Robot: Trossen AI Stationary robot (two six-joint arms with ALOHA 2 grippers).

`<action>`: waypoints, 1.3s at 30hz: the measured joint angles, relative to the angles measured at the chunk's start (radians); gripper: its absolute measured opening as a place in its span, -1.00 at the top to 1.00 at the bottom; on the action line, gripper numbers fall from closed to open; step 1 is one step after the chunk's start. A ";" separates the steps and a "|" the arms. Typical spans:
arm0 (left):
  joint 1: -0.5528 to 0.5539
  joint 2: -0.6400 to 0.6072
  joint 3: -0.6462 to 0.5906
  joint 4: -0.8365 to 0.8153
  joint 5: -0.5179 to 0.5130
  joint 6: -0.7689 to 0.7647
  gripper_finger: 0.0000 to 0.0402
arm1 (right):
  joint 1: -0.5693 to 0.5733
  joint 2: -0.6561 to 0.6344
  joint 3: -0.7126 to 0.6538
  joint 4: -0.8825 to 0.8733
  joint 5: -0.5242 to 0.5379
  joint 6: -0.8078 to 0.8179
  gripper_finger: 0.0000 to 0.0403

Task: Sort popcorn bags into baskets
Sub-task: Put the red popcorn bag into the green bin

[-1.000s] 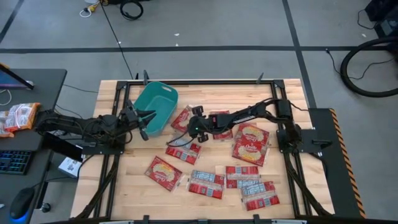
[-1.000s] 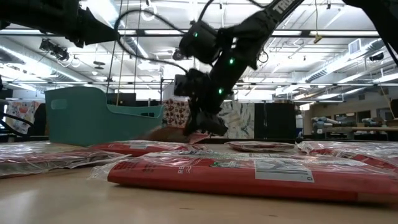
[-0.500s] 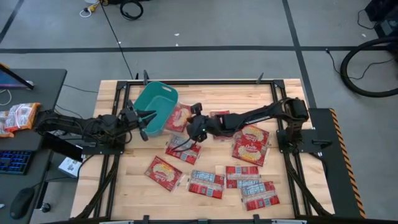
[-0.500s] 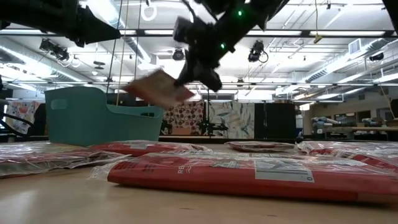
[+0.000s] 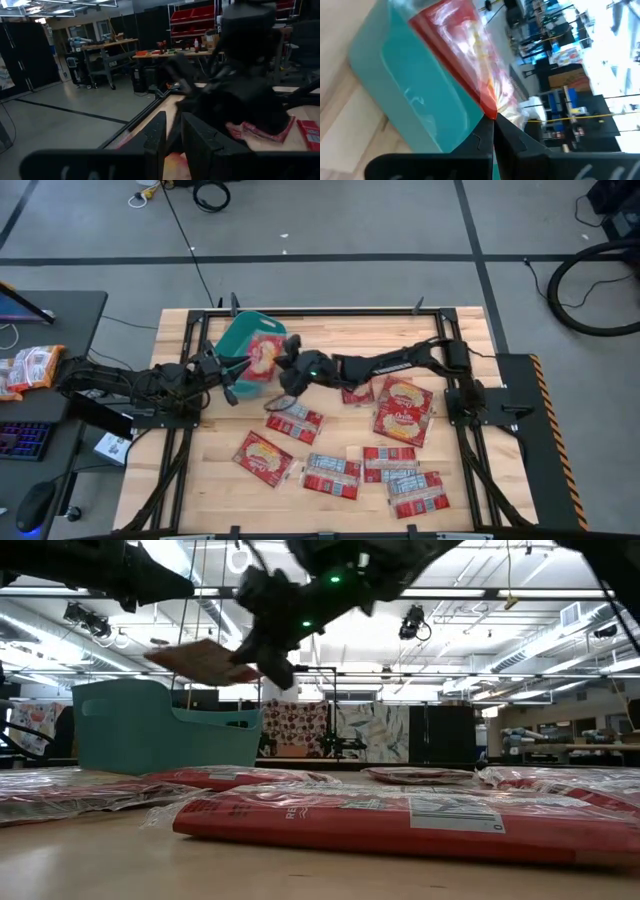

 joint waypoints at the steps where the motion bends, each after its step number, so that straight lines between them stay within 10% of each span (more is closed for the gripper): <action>1: 0.000 0.000 0.000 0.000 0.000 0.000 0.68 | -0.006 0.023 0.044 -0.042 -0.001 0.013 0.97; 16: 0.000 0.000 0.000 -0.009 0.000 -0.008 0.68 | -0.053 0.306 0.419 -0.266 -0.050 0.168 0.66; 25: 0.000 0.000 0.000 -0.011 -0.001 -0.008 0.68 | -0.049 0.228 0.420 -0.450 -0.054 0.277 0.19; 39: 0.000 0.002 0.000 -0.014 0.000 -0.007 0.68 | -0.032 0.079 0.417 -1.006 -0.160 0.632 0.17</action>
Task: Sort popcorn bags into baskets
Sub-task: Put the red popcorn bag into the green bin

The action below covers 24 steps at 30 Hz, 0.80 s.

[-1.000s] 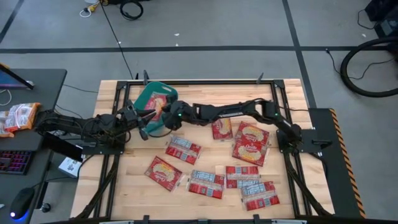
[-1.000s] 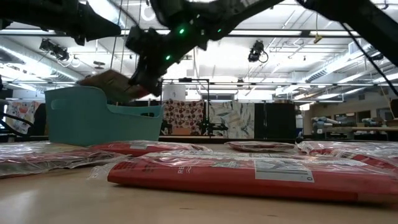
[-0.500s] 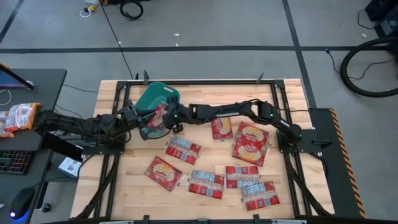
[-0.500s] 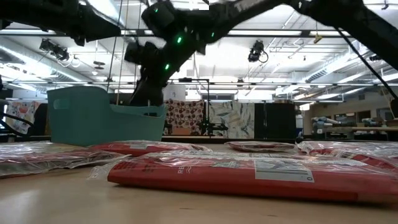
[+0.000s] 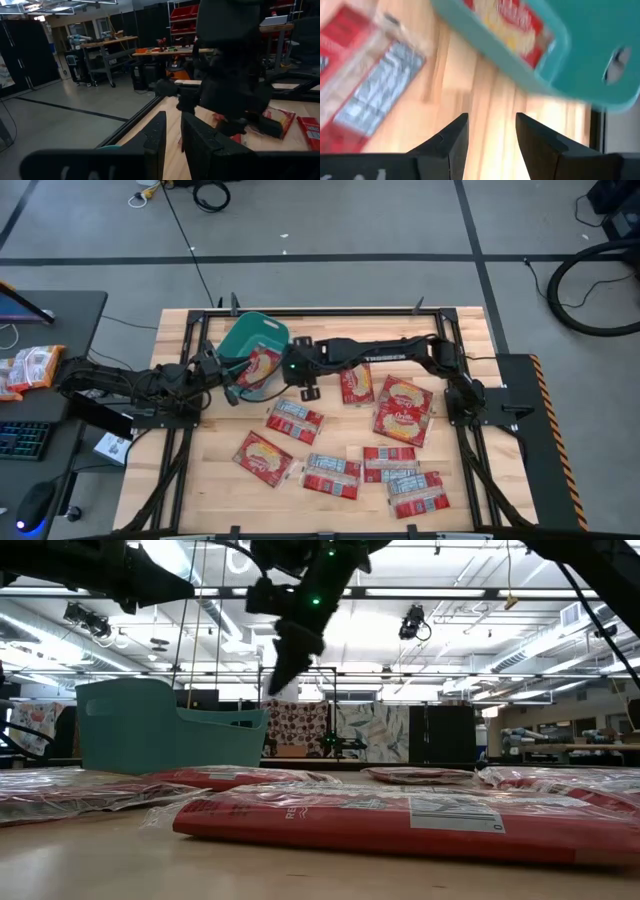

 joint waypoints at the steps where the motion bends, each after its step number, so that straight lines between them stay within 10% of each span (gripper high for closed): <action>1: 0.000 0.000 0.000 -0.001 0.000 0.000 0.68 | 0.000 -0.002 0.000 -0.020 0.015 0.015 0.17; 24: 0.000 0.000 0.000 -0.010 0.000 -0.001 0.68 | 0.034 -0.357 -0.605 -0.028 -0.071 0.245 0.20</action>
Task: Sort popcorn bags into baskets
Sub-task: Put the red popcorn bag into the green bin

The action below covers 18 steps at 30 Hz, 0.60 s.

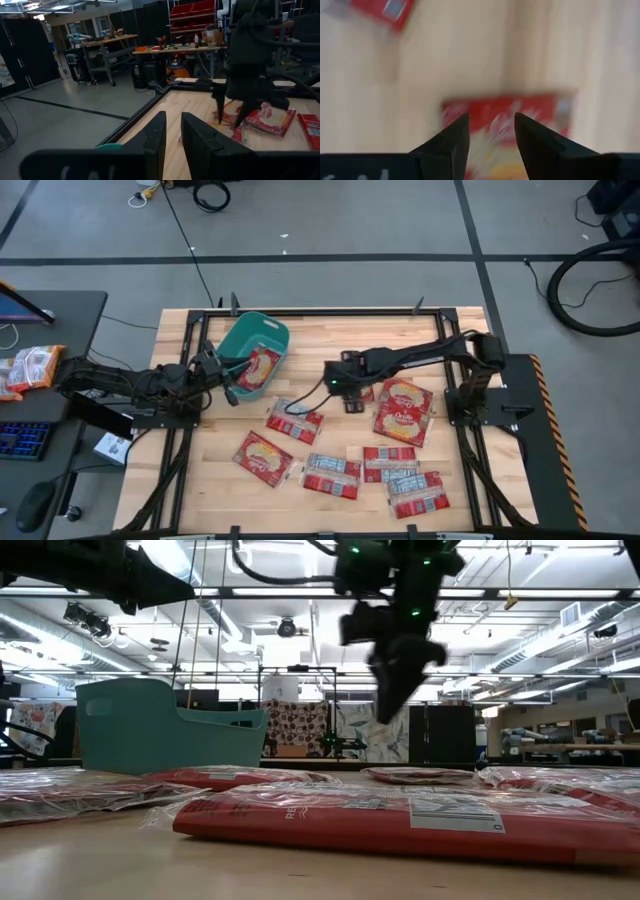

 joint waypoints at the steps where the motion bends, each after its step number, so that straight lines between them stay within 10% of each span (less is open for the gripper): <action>1: 0.000 0.000 0.000 0.002 0.000 0.001 0.68 | -0.008 -0.009 -0.009 -0.036 -0.037 0.022 0.20; 18: 0.000 0.000 0.000 0.004 0.000 0.001 0.68 | -0.086 -0.018 -0.120 -0.382 -0.456 0.214 0.02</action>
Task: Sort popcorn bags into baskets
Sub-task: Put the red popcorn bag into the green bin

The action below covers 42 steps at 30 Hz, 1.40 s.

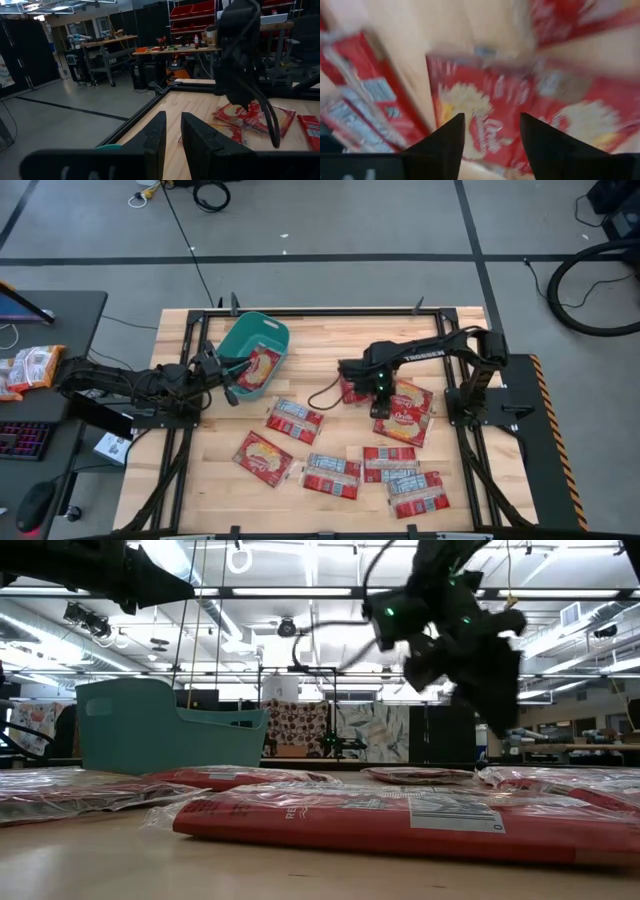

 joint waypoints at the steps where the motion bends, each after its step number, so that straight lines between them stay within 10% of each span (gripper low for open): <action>1: 0.000 0.000 0.000 0.000 0.000 0.000 0.68 | -0.002 0.000 -0.023 0.000 -0.009 0.006 -0.03; 14: 0.000 0.000 0.000 0.000 0.000 0.000 0.68 | -0.044 0.001 -0.197 0.063 -0.036 -0.031 -0.22; 31: 0.000 0.000 0.000 -0.003 0.000 0.000 0.68 | 0.037 0.001 -0.203 0.166 0.029 0.102 0.24; 42: 0.000 0.000 0.000 -0.012 0.000 0.000 0.68 | 0.024 0.001 -0.225 0.164 0.051 0.023 0.94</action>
